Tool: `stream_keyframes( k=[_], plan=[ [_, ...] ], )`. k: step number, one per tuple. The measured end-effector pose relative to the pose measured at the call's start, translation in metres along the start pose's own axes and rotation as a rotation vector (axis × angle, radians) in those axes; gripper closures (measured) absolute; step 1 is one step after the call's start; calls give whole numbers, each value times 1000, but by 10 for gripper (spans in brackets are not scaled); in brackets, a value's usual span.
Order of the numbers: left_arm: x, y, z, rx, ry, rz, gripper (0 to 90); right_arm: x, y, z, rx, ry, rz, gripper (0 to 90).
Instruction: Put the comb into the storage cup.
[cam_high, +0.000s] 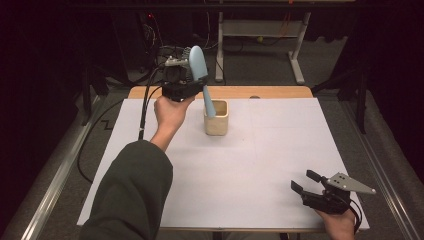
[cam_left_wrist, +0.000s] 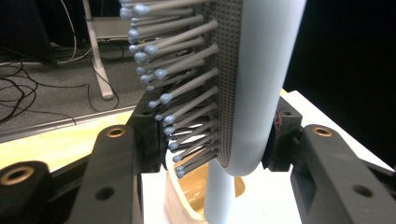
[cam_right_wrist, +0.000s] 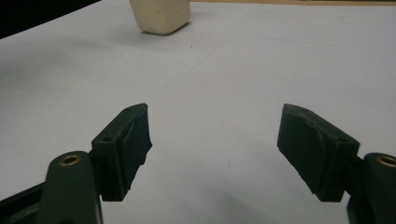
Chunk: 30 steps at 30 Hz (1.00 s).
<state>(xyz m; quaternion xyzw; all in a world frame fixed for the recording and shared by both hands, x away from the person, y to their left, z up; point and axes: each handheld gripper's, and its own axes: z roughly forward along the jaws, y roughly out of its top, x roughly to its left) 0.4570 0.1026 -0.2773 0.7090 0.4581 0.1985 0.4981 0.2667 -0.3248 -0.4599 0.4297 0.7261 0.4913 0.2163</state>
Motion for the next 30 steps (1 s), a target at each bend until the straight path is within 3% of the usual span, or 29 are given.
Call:
stream_keyframes(
  k=[15, 30],
  plan=[
    [-1, 0, 18, 10, 6, -29, 515, 0, 0, 1, 3, 8, 1, 265],
    [2, -1, 25, -5, 20, -44, 515, 1, 0, 1, 3, 8, -6, 269]
  ],
)
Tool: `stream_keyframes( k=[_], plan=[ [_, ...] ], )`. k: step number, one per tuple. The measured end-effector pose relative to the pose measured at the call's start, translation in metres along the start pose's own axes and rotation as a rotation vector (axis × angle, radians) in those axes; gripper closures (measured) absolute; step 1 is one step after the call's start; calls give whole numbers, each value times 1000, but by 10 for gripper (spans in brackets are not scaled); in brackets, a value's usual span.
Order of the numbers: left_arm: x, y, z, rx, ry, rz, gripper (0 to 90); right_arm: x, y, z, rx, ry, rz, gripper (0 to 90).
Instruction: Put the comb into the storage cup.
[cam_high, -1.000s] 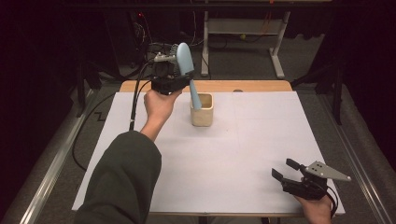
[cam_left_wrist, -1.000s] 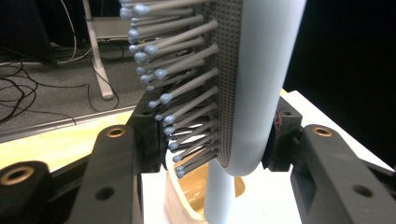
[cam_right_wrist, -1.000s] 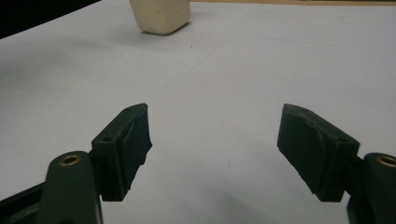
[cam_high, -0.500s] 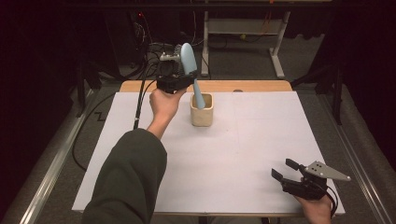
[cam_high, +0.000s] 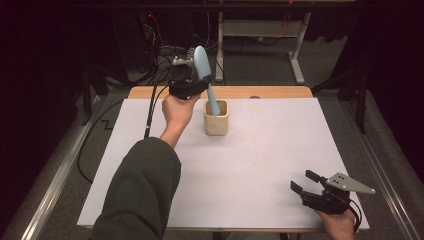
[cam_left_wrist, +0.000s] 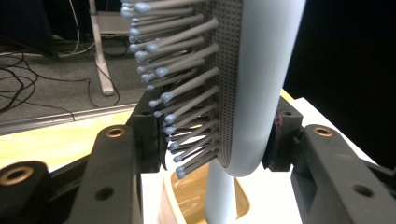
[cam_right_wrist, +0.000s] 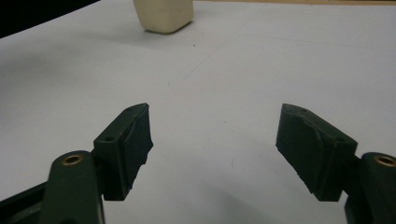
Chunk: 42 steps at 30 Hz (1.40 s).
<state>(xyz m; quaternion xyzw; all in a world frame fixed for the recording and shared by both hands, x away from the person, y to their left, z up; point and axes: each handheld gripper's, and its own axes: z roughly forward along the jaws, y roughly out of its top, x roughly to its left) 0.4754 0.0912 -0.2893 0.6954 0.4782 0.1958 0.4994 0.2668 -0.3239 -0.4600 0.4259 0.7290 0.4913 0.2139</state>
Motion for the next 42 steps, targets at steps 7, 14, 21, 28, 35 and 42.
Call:
stream_keyframes(
  k=[7, 14, 21, 28, 35, 42],
  plan=[
    [4, -1, 3, 8, 20, -6, 515, 0, 0, 0, -1, 3, -5, 271],
    [1, -5, 9, 27, 21, 11, 515, 0, 0, 0, -1, 5, -7, 271],
    [-1, -8, 14, 51, 18, 18, 514, 0, 0, 0, -2, 6, -7, 272],
    [-3, -11, 17, 63, 17, 27, 514, 1, 0, 0, -3, 5, -7, 273],
    [-3, -12, 17, 70, 15, 38, 514, 1, 0, 0, 0, 8, -5, 273],
    [-4, -13, 18, 78, 17, 48, 515, 1, 0, 0, -2, 7, -8, 273]
  ],
)
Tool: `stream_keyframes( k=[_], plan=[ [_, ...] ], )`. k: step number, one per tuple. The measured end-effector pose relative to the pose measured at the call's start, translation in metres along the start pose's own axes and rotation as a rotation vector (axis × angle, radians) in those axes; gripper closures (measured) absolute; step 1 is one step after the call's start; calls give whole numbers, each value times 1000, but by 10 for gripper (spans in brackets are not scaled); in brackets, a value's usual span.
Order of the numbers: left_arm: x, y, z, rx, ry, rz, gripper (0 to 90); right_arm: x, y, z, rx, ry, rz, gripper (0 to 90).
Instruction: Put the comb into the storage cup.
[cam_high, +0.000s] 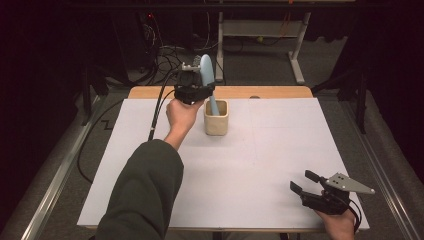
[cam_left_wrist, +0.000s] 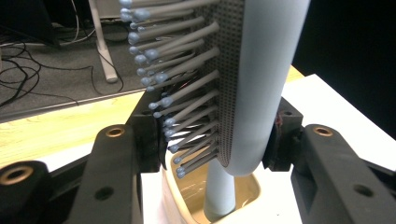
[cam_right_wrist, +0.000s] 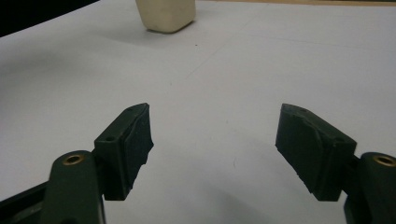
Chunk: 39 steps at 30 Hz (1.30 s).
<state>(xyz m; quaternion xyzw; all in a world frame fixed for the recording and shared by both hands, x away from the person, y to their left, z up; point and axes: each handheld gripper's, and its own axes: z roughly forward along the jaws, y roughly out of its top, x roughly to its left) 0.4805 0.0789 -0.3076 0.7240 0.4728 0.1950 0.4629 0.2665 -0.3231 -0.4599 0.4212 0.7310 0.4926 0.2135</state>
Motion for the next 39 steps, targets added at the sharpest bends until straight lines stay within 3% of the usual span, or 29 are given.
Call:
stream_keyframes(
  k=[10, 39],
  plan=[
    [1, -5, 1, 0, 1, -7, 513, 0, 0, 0, 1, -1, -4, 273],
    [-3, -15, 7, 24, 3, 20, 511, 1, 0, 1, 9, 4, -3, 273]
  ],
)
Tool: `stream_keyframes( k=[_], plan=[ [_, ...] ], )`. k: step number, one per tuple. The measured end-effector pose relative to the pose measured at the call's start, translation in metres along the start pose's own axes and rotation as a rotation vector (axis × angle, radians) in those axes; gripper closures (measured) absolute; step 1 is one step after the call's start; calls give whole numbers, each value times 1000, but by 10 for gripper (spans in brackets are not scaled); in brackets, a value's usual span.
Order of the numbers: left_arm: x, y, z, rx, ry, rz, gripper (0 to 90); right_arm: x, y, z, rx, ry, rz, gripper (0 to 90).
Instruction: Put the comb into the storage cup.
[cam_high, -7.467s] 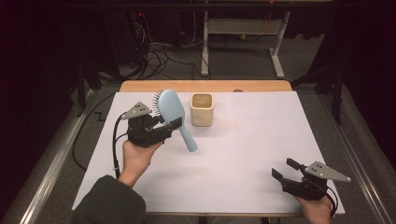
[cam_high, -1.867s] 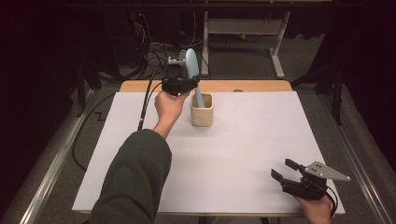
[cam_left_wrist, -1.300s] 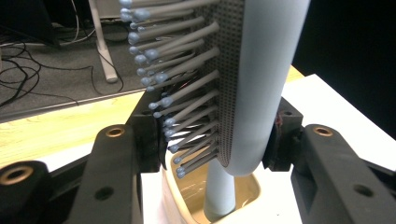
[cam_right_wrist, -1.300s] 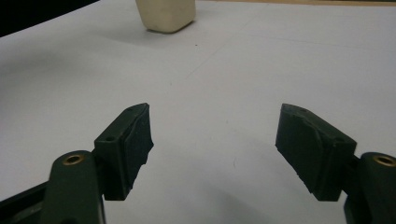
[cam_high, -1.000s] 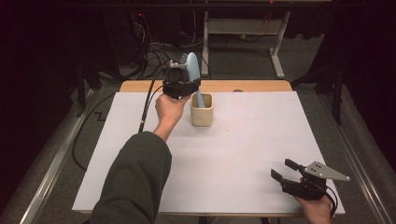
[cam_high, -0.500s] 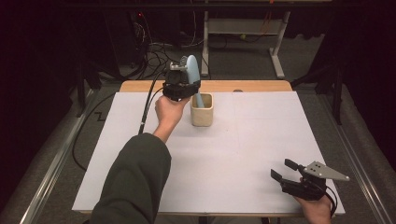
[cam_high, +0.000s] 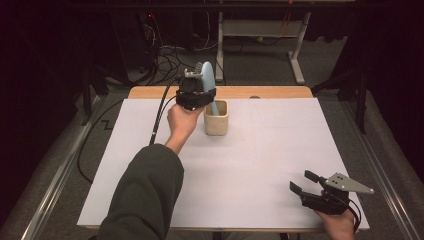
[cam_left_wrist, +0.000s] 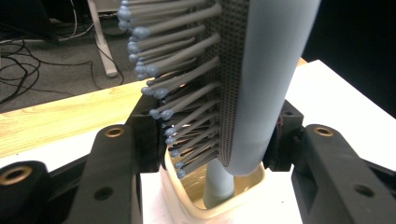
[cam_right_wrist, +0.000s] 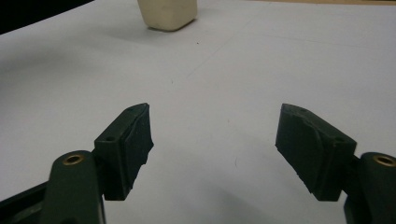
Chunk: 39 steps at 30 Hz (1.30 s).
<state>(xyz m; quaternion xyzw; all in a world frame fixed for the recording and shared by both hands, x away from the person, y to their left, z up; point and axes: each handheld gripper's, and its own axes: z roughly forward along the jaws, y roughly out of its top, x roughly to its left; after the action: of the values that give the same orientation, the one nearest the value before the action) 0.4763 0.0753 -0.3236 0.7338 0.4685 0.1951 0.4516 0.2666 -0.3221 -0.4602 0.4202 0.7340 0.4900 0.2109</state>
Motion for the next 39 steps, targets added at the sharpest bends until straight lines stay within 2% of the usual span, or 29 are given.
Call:
stream_keyframes(
  k=[39],
  plan=[
    [-4, -14, 15, 61, -4, 16, 508, 0, 0, 0, -1, 1, -2, 273]
  ],
)
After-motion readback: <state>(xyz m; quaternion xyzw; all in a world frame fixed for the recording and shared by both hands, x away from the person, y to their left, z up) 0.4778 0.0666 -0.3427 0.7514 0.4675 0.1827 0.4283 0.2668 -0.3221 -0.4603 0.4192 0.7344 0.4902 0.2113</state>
